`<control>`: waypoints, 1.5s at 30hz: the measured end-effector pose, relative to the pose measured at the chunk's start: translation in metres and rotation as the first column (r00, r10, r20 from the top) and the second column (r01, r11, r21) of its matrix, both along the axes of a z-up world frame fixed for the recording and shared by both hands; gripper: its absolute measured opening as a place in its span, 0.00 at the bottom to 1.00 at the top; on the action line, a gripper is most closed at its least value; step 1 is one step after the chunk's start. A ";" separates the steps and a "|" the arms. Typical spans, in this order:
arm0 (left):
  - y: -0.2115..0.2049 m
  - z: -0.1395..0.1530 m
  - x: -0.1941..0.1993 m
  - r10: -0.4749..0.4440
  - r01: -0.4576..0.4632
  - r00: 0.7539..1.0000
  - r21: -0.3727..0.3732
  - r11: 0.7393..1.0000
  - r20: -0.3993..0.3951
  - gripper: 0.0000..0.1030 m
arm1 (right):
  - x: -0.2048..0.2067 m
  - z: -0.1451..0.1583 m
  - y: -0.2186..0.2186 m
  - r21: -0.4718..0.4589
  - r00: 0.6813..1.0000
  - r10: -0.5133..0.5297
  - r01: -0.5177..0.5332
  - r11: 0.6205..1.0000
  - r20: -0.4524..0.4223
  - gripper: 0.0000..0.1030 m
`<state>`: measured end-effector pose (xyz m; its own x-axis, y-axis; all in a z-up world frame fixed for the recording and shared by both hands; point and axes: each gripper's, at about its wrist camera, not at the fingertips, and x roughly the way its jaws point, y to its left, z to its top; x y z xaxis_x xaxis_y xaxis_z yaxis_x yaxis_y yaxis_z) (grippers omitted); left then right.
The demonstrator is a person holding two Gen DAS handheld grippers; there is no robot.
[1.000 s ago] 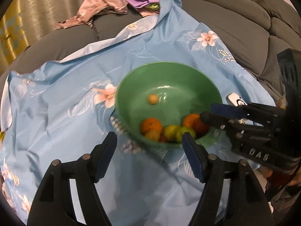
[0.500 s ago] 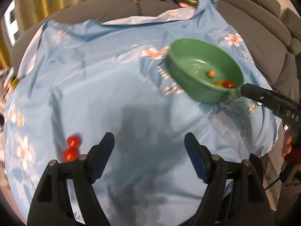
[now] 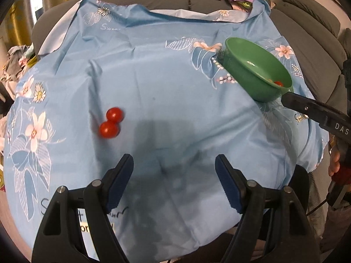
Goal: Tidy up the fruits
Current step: 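Move both tools toward the last two red tomatoes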
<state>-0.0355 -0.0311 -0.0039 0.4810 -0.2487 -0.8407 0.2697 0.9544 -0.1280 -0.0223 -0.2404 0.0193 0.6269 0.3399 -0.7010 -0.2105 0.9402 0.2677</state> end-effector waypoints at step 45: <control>0.069 -0.020 0.016 0.046 -0.046 0.999 -0.134 0.990 -0.005 0.75 | 0.046 -0.032 0.111 -0.079 0.964 0.242 -0.251 0.965 -0.107 0.29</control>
